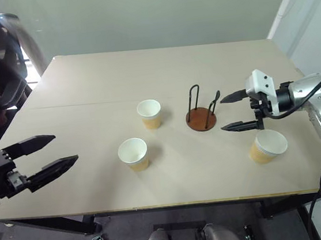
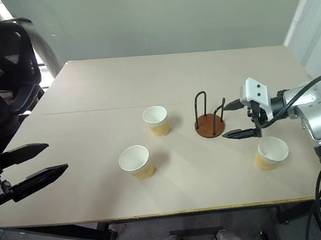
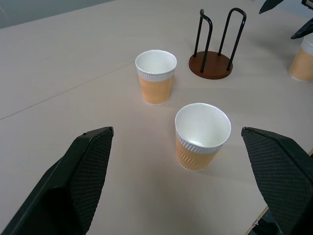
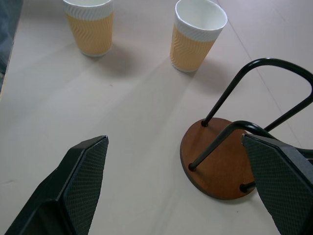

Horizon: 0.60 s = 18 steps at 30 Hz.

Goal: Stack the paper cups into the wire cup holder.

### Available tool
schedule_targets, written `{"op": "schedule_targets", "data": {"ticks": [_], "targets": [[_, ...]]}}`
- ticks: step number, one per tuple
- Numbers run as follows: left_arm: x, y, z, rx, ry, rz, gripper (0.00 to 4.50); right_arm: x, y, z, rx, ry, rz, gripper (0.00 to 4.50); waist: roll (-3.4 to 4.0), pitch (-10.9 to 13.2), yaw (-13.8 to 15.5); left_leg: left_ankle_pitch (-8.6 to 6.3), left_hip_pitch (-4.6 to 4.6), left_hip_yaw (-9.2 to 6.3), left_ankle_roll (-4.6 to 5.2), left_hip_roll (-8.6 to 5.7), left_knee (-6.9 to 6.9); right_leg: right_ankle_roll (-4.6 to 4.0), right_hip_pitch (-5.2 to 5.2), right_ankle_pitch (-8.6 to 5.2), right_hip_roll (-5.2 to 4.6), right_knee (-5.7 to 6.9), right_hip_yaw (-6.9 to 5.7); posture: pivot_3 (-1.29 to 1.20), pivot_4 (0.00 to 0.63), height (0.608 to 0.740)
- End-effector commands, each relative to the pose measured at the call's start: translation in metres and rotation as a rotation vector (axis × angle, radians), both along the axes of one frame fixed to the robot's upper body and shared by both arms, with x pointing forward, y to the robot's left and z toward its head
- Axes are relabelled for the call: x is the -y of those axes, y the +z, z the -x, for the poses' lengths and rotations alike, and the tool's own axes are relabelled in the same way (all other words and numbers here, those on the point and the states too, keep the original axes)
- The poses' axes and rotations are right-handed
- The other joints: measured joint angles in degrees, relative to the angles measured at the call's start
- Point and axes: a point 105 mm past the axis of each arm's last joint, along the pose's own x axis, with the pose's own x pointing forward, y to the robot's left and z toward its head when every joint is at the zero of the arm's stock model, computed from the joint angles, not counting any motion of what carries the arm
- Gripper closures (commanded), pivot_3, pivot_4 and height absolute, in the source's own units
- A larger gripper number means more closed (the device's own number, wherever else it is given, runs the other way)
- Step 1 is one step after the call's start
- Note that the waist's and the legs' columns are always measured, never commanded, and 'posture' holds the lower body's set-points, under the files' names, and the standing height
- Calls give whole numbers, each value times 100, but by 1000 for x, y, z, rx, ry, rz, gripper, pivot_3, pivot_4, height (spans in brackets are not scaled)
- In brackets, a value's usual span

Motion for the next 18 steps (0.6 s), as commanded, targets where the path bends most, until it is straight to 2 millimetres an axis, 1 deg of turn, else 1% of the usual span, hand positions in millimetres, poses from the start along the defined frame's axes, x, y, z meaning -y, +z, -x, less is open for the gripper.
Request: {"op": "schedule_targets", "data": {"ticks": [1, 7, 11, 13, 15, 18], "targets": [[5, 4, 1, 26, -16, -11, 0, 1, 7, 2, 32, 11, 17, 11, 0, 0, 0, 0, 0, 0, 0, 0, 0, 0, 0, 0, 0, 0, 0, 0, 150, 740], [7, 4, 2, 26, -20, -9, 0, 3, 1, 3, 12, 5, 26, 11, 0, 0, 0, 0, 0, 0, 0, 0, 0, 1, 0, -1, 0, 0, 0, 0, 150, 740], [8, 3, 2, 24, -20, -7, 0, 6, -9, -1, -6, -33, 43, 11, 0, 0, 0, 0, 0, 1, 0, 0, 0, 1, 0, 0, 1, 0, 0, 0, 150, 740], [8, 3, 1, 24, -20, -6, 0, 3, -13, -2, -13, -38, 41, 11, 0, 0, 0, 1, 1, 0, 1, 0, 1, 2, 0, 0, 0, 0, 0, 0, 150, 740], [9, 3, 1, 24, -21, -5, 0, 0, -19, -9, -21, -75, 39, 11, -1, 0, 0, 1, 2, 1, 1, 0, 1, 3, 0, 1, 0, 1, 1, 0, 150, 740], [10, 2, 0, 25, -21, -3, 0, -1, -27, -13, -31, -96, 53, 11, 0, 0, -8, 2, 9, 1, 3, 2, 1, 3, 4, 2, 1, 3, 1, 0, 150, 740]]}}
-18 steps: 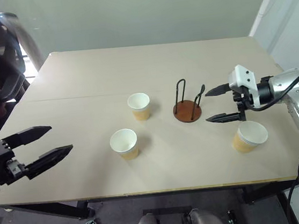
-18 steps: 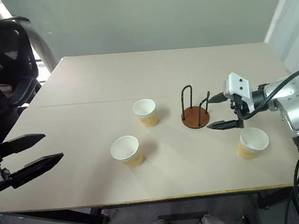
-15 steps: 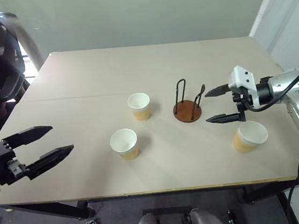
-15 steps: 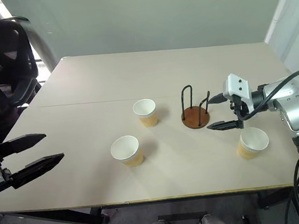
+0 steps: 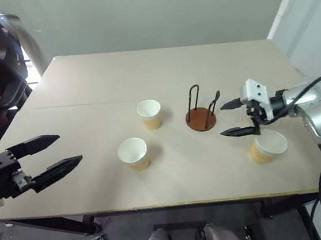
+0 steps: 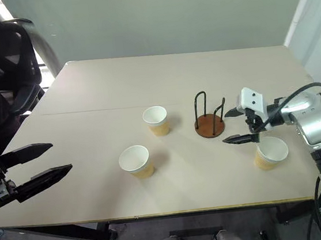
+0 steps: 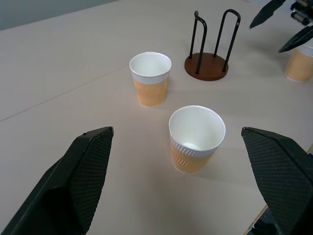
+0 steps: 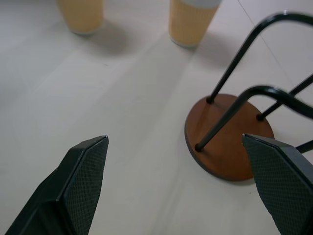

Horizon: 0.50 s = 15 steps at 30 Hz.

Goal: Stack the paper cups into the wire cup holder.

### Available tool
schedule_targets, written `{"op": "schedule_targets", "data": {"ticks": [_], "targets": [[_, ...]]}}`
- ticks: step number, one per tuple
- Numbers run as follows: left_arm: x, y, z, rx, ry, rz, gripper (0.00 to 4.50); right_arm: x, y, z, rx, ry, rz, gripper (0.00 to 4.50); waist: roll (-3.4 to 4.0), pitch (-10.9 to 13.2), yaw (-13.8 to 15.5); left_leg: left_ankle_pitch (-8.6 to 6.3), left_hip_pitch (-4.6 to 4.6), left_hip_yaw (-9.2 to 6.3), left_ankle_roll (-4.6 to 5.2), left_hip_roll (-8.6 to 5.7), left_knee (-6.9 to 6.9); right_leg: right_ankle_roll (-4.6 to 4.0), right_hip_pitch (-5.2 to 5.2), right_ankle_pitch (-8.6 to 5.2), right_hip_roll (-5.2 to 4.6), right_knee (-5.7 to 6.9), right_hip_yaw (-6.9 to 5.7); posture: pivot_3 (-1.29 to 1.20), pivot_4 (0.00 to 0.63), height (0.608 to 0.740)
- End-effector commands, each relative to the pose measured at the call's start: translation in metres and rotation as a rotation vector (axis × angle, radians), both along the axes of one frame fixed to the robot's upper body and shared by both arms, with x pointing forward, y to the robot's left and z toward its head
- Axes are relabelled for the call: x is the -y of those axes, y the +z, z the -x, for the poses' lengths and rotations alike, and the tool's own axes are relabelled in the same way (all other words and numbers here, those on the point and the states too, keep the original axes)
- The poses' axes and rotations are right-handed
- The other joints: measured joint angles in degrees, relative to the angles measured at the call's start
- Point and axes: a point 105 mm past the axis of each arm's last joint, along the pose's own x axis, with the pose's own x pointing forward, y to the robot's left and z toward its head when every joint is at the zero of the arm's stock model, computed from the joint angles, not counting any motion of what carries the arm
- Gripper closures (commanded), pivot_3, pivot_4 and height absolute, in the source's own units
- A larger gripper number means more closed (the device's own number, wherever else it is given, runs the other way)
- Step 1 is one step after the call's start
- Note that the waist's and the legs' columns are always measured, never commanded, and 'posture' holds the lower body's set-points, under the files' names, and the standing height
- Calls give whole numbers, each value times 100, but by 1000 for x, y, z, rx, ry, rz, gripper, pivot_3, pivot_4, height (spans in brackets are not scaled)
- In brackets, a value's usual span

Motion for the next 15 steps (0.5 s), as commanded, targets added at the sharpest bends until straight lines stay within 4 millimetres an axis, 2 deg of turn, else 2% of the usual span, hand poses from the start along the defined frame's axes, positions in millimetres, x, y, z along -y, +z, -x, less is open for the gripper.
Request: {"op": "schedule_targets", "data": {"ticks": [1, 15], "targets": [[5, 5, 1, 28, -15, -8, 0, 0, 2, -4, 23, -20, 17, 11, 2, 1, -2, 1, -1, 0, 1, 0, 0, 2, -1, 2, 0, 0, 0, 0, 150, 740], [5, 1, 7, 25, 16, -16, 0, -11, -16, -29, 9, -97, 49, 11, 1, 1, -2, -1, -2, -1, 1, 1, 0, 0, -3, 5, 0, -1, 0, 0, 150, 740]]}}
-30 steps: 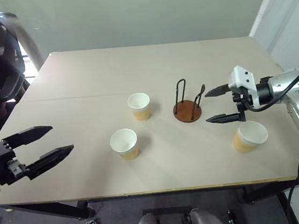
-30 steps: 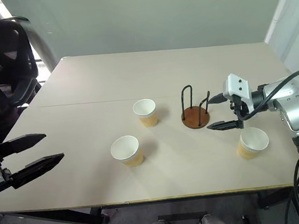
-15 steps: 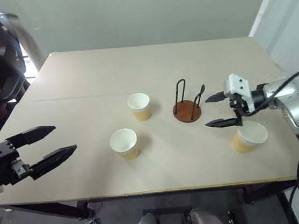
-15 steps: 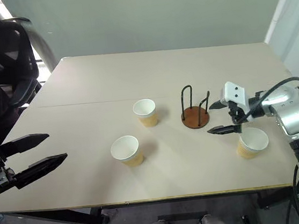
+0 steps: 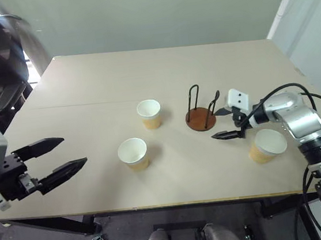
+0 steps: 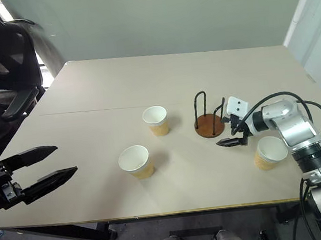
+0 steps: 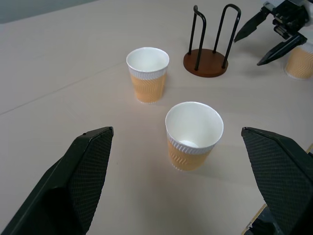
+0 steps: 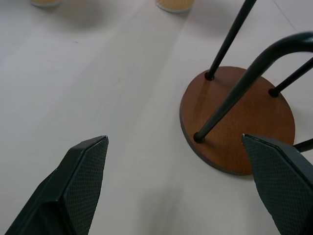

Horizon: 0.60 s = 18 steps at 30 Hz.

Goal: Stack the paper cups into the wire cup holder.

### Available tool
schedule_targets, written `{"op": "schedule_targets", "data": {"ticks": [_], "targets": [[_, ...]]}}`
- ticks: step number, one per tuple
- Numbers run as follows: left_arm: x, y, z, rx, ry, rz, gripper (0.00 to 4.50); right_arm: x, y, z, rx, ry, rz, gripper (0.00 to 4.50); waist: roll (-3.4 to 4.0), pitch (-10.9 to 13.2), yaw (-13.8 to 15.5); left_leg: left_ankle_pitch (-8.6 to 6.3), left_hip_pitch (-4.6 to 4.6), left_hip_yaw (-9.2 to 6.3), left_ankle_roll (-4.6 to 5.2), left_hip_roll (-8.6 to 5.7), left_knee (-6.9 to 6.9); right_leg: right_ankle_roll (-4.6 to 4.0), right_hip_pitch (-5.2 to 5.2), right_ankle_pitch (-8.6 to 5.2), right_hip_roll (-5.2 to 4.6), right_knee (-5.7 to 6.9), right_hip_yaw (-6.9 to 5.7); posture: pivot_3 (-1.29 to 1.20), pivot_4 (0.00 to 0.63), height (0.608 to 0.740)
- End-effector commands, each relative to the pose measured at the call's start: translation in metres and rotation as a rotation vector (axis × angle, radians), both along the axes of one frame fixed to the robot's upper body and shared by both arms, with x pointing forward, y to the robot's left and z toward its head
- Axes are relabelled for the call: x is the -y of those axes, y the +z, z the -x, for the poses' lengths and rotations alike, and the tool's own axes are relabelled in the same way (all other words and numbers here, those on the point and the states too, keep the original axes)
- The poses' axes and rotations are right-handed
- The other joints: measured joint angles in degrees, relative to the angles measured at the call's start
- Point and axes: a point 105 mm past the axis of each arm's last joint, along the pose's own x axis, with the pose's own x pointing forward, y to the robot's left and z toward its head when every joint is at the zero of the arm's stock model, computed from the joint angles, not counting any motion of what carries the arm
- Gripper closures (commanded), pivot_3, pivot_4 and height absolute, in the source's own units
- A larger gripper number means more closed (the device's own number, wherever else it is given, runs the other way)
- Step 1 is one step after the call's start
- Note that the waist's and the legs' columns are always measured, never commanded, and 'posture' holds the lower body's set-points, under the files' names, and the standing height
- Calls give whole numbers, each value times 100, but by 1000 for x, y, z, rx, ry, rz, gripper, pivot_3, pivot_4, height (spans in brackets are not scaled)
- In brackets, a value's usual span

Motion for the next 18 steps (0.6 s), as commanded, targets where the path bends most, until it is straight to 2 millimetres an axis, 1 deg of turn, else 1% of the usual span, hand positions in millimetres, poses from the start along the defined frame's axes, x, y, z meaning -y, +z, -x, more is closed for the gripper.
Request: {"op": "schedule_targets", "data": {"ticks": [1, 5, 8, 12, 17, 18], "targets": [[1, 7, 5, 38, 7, -14, 0, -4, 10, -10, 51, -12, 6, 11, 0, 0, 0, 0, 0, 0, -1, 0, 0, 0, 0, 0, 0, 0, 0, 0, 150, 740], [1, 7, 6, 37, 15, -15, 0, -10, 8, -16, 52, -21, -2, 11, 0, 0, 0, -2, 1, -1, -2, 1, 0, -2, -1, 1, 0, 1, 0, 0, 150, 740], [1, 6, 7, 37, 20, -15, 0, -16, 7, -17, 50, -12, -16, 11, 0, 0, 1, -3, 0, -1, -4, 2, 0, -5, -1, 3, 0, 1, 0, 0, 150, 740], [1, 5, 9, 36, 26, -16, 0, -19, 7, -18, 52, -7, -21, 11, 0, 0, 9, -8, 0, -1, -7, 2, 0, -6, -2, 4, 0, 1, 0, 0, 150, 740], [1, 4, 9, 34, 28, -15, 0, -26, 8, -24, 76, -23, -34, 11, 0, 0, 6, -11, 1, -2, -12, 2, 0, -10, -2, 6, 0, 2, -1, 0, 150, 740], [1, 4, 9, 33, 28, -15, 0, -26, 7, -25, 77, -28, -35, 181, 1, 0, 6, -11, 2, -2, -12, 3, 0, -11, -2, 6, 0, 3, -1, 0, 150, 740]]}}
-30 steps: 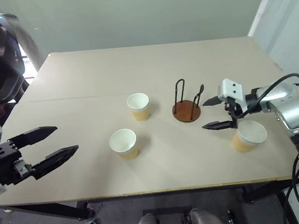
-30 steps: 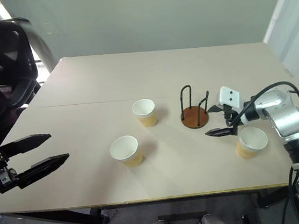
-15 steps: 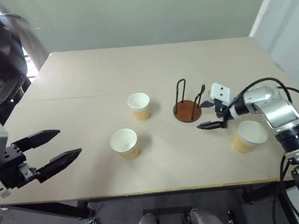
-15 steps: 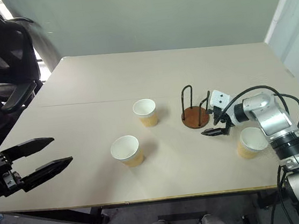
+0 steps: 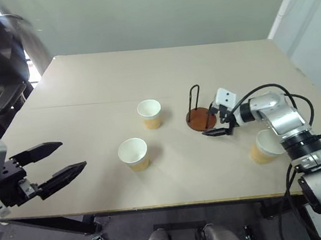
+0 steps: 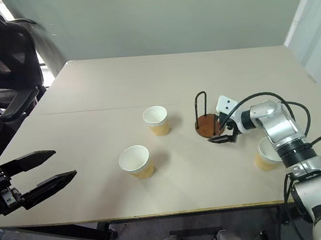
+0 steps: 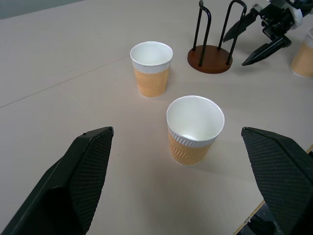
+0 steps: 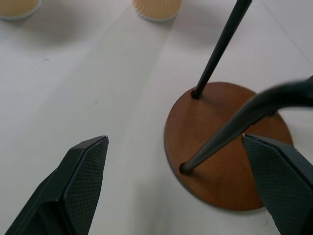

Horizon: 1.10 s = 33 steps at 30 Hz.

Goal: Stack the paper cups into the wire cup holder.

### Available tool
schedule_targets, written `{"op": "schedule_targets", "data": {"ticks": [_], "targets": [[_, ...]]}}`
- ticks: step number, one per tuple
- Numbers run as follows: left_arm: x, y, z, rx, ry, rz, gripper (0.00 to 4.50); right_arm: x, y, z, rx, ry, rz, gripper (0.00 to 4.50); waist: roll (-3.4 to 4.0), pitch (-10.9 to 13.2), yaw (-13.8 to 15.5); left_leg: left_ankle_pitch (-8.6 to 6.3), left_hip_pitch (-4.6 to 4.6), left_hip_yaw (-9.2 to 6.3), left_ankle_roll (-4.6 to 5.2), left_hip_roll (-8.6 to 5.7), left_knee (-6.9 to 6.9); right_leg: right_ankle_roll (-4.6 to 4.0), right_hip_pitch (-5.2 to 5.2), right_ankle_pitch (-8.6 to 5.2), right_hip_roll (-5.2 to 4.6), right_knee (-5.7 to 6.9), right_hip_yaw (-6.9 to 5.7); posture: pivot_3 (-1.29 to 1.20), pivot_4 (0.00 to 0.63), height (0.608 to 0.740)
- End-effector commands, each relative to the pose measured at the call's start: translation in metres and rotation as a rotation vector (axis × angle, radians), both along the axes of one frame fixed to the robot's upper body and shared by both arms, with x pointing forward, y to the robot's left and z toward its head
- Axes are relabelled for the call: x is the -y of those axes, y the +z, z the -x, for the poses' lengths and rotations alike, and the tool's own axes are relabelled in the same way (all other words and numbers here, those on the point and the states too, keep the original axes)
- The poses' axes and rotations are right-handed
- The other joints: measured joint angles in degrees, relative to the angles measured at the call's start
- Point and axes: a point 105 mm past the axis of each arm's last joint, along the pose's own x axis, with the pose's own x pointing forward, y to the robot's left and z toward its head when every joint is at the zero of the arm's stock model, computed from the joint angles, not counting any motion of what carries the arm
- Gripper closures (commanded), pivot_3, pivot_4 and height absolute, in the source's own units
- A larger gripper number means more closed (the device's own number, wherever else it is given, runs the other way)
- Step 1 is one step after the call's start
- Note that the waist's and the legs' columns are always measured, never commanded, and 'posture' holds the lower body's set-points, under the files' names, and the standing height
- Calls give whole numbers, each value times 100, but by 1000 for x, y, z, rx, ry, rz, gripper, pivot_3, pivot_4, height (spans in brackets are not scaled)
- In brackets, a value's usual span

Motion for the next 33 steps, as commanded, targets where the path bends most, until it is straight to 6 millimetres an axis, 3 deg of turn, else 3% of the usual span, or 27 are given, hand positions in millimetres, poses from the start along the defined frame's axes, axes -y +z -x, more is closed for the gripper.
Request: {"op": "schedule_targets", "data": {"ticks": [1, 3, 13, 22, 33], "targets": [[2, 6, 3, 34, 1, -14, 0, -2, 12, -7, 59, -8, -1, 392, 0, 0, 0, 0, 0, 0, -1, 0, 0, 0, 0, 0, 0, 0, 0, 0, 150, 740], [2, 6, 3, 33, 1, -14, 0, -1, 12, -8, 66, -17, 6, 880, 0, 0, 0, -3, 0, 0, -5, 0, 0, 0, 0, 0, 0, 0, 0, 0, 150, 740], [0, 6, 2, 34, 4, -15, 0, 1, 13, -11, 84, -27, 10, 4415, 1, 0, 6, -16, -1, 0, -24, 1, 0, -2, -2, 1, 0, 0, 0, 0, 150, 740], [-1, 7, 2, 34, 8, -19, 0, 2, 8, -3, 52, 34, 29, 4462, 0, 0, 6, -19, -1, 0, -29, 1, 0, -3, -2, 2, 0, 0, 0, 0, 150, 740], [-1, 6, -1, 26, 1, -17, 0, -5, 13, 76, -131, 422, 43, 4462, -2, -1, 15, -20, -11, 12, -20, 3, 0, -3, 1, -2, 3, -4, -1, 0, 150, 740]]}}
